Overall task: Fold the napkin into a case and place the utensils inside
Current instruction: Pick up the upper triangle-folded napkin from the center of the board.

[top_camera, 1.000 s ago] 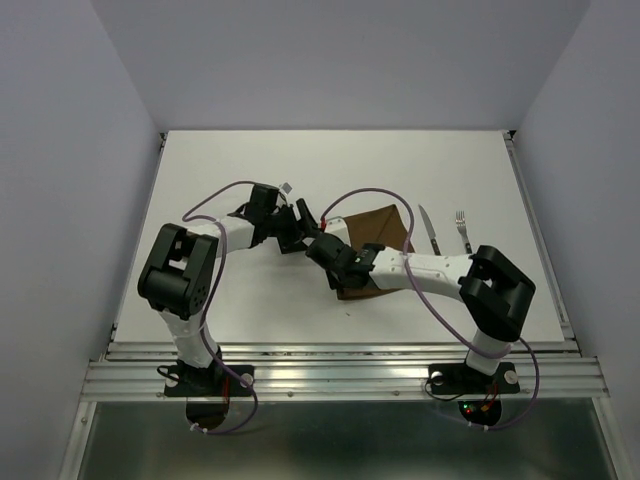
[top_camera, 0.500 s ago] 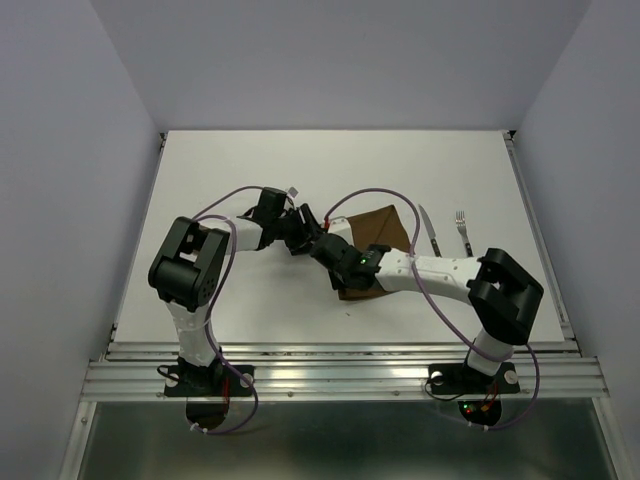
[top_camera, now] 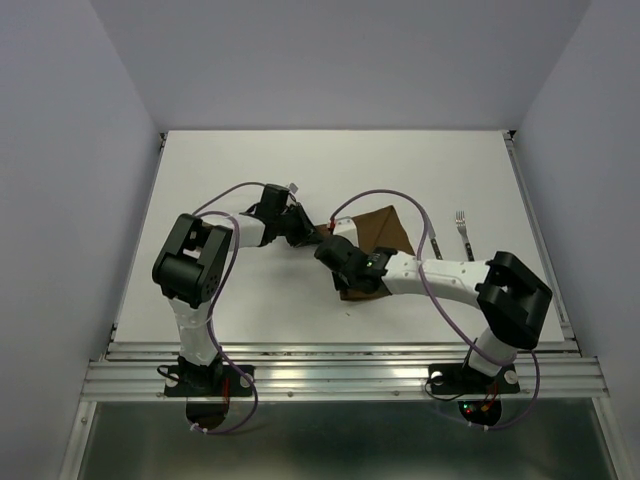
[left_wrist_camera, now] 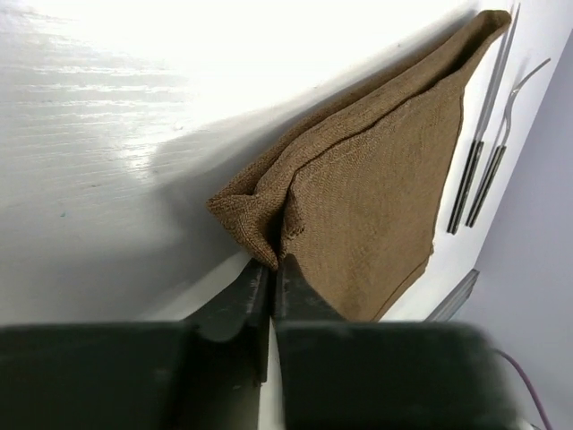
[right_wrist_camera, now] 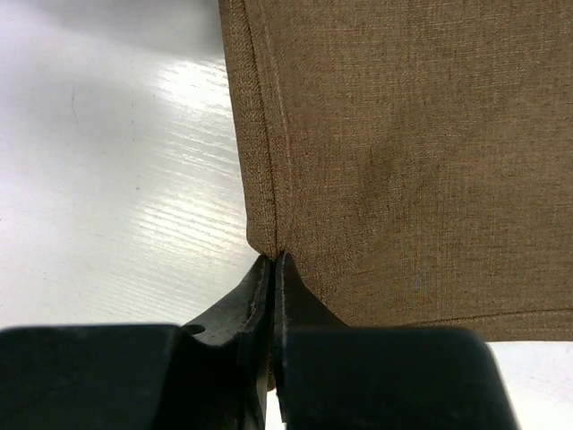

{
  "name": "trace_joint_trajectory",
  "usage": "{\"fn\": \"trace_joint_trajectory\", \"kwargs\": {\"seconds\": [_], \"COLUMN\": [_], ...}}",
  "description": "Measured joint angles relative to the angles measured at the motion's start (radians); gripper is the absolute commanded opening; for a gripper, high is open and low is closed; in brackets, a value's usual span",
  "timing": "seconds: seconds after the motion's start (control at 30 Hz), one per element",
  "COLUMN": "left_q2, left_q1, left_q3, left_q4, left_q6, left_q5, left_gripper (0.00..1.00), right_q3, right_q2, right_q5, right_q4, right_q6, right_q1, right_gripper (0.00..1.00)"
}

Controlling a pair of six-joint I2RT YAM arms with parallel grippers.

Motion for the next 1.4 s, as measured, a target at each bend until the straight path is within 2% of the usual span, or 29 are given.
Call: {"fn": "trace_joint_trajectory", "kwargs": {"seconds": [0.03,0.07,0.1,0.2,0.53,0.87,1.13,1.4], "left_q2": [0.0,0.0,0.0,0.0,-0.04,-0.096,-0.112,-0.116], "left_q1": [0.0,0.0,0.0,-0.005,-0.005,-0.005,-0.005,-0.005], "left_q3": [0.003,0.006,0.006,0.006,0.021,0.023,0.026,0.044], "left_q4": [-0.002,-0.004,-0.006,-0.016,-0.132,-0.182,-0.246,-0.275], "left_q6": [-0.001,0.002,0.002,0.003,0.077,0.097,0.097,0.1], "left_q5": [-0.001,0.003,0.004,-0.003,-0.021,-0.049,-0.08,-0.1], "left_gripper": [0.0,0.0,0.0,0.0,0.0,0.0,0.0,0.0], "right_q3": [-0.017,-0.021,-0.041,-0.087,-0.108,-0.075,-0.018,0.17], "right_q2": [-0.002,-0.006,-0.013,-0.043,-0.162,-0.16,-0.076,0.128], "right_q5": [0.0,0.001,-0.002,-0.009,0.01,0.021,0.039,0.112], "right_q4": [0.018,0.021,0.035,0.037,-0.01,-0.037,-0.038,-0.08], "right_q6": [0.002,0.003,0.006,0.0,0.003,0.047,0.046,0.021], "right_q1": [0.0,0.0,0.0,0.0,0.0,0.0,0.034,0.121], "right_gripper": [0.28,0.37,0.54,0.69,0.72,0.69,0.69,0.69]}}
